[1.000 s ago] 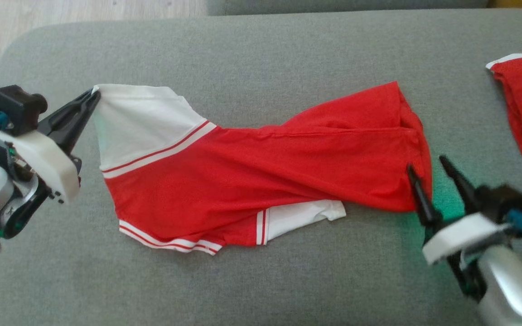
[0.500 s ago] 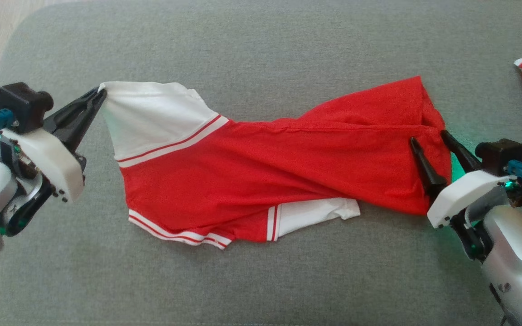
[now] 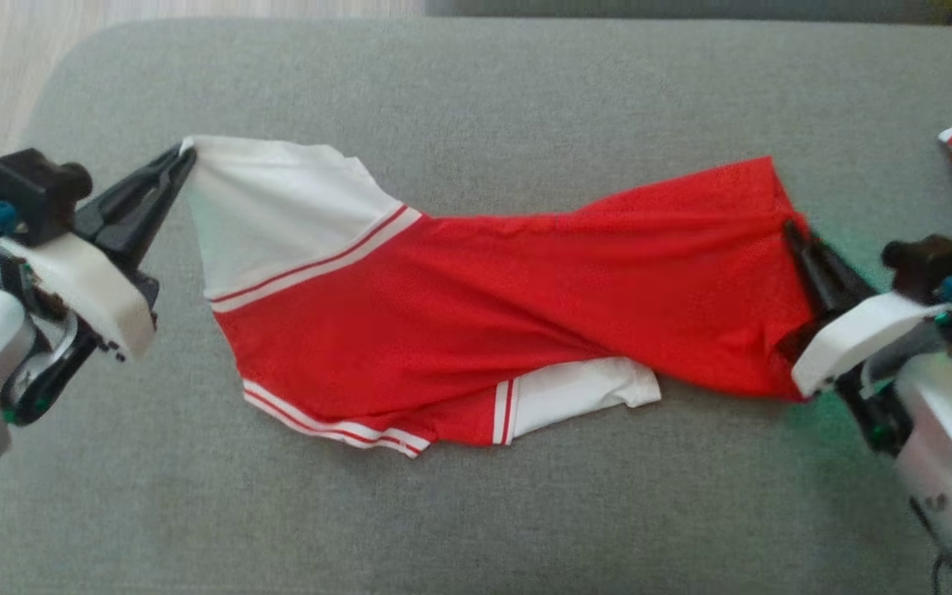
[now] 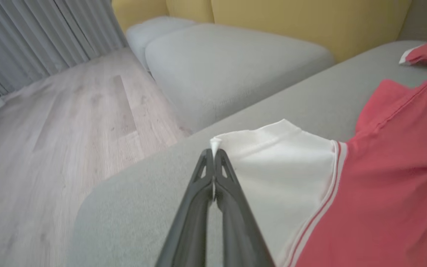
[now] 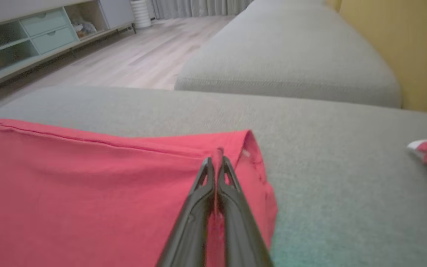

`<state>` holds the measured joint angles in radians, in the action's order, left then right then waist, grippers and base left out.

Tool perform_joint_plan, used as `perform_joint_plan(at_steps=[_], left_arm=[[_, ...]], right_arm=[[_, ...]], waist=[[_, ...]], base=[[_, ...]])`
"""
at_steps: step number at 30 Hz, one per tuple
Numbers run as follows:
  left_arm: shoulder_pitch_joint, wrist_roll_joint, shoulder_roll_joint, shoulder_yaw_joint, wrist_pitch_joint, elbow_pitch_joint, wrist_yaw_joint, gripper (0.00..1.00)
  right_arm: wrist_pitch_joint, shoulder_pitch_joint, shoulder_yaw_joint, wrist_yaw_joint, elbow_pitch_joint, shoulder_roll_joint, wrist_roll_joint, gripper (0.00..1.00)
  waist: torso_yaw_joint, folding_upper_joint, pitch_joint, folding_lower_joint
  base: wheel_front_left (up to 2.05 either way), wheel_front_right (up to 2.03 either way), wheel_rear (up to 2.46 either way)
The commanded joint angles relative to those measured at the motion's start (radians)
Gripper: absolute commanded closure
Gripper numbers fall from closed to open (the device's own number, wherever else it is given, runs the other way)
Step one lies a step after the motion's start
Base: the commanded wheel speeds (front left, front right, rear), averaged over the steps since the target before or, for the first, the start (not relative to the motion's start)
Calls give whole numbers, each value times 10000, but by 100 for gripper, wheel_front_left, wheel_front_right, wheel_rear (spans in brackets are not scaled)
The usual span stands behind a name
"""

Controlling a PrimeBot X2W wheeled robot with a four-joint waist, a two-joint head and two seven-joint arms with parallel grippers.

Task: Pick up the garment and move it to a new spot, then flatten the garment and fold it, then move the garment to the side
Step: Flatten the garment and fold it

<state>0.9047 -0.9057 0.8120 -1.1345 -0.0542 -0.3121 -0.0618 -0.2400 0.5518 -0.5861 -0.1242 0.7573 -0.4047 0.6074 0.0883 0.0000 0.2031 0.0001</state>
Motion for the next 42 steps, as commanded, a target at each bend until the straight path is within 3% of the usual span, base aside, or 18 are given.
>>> perform_joint_plan(at_steps=[1,5,10,14,17,22,26,32,42], left_arm=[[723,78,483,705,-398,209,29,100],[1310,150,507,1194,-1118,441,-44,100],[2968,134,242,1762,-1056,-12,-337,100],[5916,1548,-650,2108,-1621,-1353,-463,100],[7567,2572,-1264,2488,-2001,-2272,-225,100],[8467,3621,-1543,3458,-2070,-1978,-348,100],[7425,4216,-1130,3971,-2073,-965,-533,100],[4426,4600,-169,4241,-2074,783,-623,100],[-1248,4146,921,3976,-2075,3438,209,100]], right_arm=[[-179,333,134,-65,-361,-368,38,100],[-209,1089,466,-65,-962,-839,-23,100],[53,3509,548,-65,-1350,-1427,-178,100],[282,6880,865,-65,-1117,-1879,-639,100],[58,8709,1265,-65,-746,-1888,-1317,100],[-149,9931,1486,-65,-551,-1900,-2053,100],[-200,9215,1441,-65,-624,-2119,-2108,100],[-214,6888,1907,-65,-1305,-2308,-1958,100],[-216,1670,3847,-65,-3227,-1983,-1932,100]], waist=[[-85,0,-210,-1],[-255,0,-196,-1],[-463,0,655,-1],[-468,0,1883,-1],[-526,0,2451,-1],[-524,0,3072,-1],[-445,0,3269,-1],[-321,0,3003,-1],[-226,0,1358,-1]], base=[[0,0,0],[0,0,0],[0,0,0],[0,0,0],[0,0,0],[0,0,0],[0,0,0],[0,0,0],[0,0,0]])
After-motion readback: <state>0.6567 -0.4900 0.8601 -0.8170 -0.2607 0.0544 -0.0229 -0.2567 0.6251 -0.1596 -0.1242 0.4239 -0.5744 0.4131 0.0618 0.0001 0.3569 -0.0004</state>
